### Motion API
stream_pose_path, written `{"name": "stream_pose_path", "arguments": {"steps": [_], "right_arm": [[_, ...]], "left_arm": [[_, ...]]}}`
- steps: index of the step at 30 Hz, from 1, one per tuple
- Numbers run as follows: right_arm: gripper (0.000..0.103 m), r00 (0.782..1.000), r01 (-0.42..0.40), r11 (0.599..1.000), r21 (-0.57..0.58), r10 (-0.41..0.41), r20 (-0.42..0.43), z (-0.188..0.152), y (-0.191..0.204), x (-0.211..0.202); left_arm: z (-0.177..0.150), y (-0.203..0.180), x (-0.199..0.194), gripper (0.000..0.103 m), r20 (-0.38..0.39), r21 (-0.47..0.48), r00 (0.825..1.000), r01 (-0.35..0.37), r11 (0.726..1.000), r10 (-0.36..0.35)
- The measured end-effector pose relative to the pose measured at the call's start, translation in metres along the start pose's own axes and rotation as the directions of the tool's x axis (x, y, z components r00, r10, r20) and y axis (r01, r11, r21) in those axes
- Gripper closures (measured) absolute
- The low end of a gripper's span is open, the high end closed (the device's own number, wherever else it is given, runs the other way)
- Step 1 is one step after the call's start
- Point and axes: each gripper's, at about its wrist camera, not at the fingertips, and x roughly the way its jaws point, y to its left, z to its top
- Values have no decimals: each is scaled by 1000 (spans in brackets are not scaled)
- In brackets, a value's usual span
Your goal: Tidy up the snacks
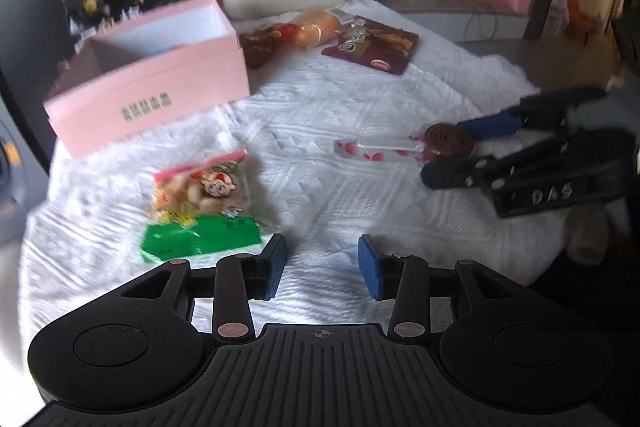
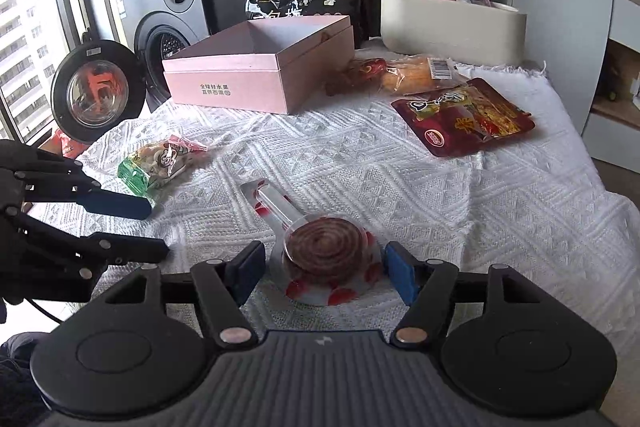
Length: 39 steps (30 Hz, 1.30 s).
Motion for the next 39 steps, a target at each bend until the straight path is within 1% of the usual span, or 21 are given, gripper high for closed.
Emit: {"name": "stream_pose_path", "arguments": {"steps": [1,4,5,6,7,8,9,10,11,12,13,14,17,20,22,23,25,30,34,36,39], "right_arm": [[36,1000,0,1000,0,0,2,0,0,0],[36,1000,1,1000,0,-1,8,-2,0,0],[36,1000,2,1000,-2,-2,10,-2,0,0],[36,1000,3,1000,-3,-3,13,-3,0,-1],[36,1000,4,1000,-5,-4,17,-3,1,-1],[36,1000,5,1000,-6,-5,20,-4,1,-1],[36,1000,7,1000,-6,-7,22,-4,1,-1],[35,1000,8,1000,-6,-8,24,-4,1,-1],[35,1000,9,1000,-7,-9,26,-4,1,-1],[35,1000,9,1000,-7,-9,29,-5,1,-1],[35,999,7,1000,-7,-7,32,-6,1,-1],[35,999,5,1000,-6,-5,35,-6,1,-1],[35,999,0,1000,-7,0,43,-8,0,-2],[35,999,0,1000,-7,0,47,-9,0,-2],[34,999,1,1000,-10,-1,48,-9,1,-2],[34,999,2,1000,-12,-1,48,-9,1,-2],[34,999,2,1000,-13,-2,49,-9,2,-2],[33,999,5,999,-34,-4,42,-7,2,-2],[33,998,38,996,-81,-34,53,-3,6,-2],[33,997,47,995,-92,-42,59,-2,6,-2],[34,998,38,995,-93,-34,51,-1,4,0]], "left_arm": [[0,0,-1,52,0,-12,1000,18,1000,-18],[3,2,-5,51,1,-8,998,60,998,-60],[5,1,-12,51,25,1,997,69,998,-69],[7,0,-19,51,66,5,996,63,998,-64],[10,-1,-24,50,105,8,994,32,999,-33],[13,-1,-27,50,130,10,991,-16,1000,14],[15,0,-26,50,145,13,986,-86,996,84],[16,3,-22,50,147,14,977,-158,987,154],[17,7,-16,51,134,5,963,-236,972,233],[17,13,-9,52,119,-9,949,-292,956,291],[17,19,-2,52,100,-23,941,-322,946,323],[17,26,4,51,80,-46,942,-324,945,326],[17,35,9,50,81,-110,956,-273,956,283],[20,35,13,43,66,-113,967,-238,965,246],[19,36,18,33,53,-121,975,-209,970,217],[17,38,23,33,35,-122,977,-203,972,208],[15,40,26,29,47,-133,977,-202,970,209],[14,43,23,29,43,-148,979,-191,970,200],[14,45,24,29,41,-154,981,-183,971,192],[14,45,24,30,45,-155,982,-176,972,185],[10,44,23,30,66,-155,980,-176,972,188]]}}
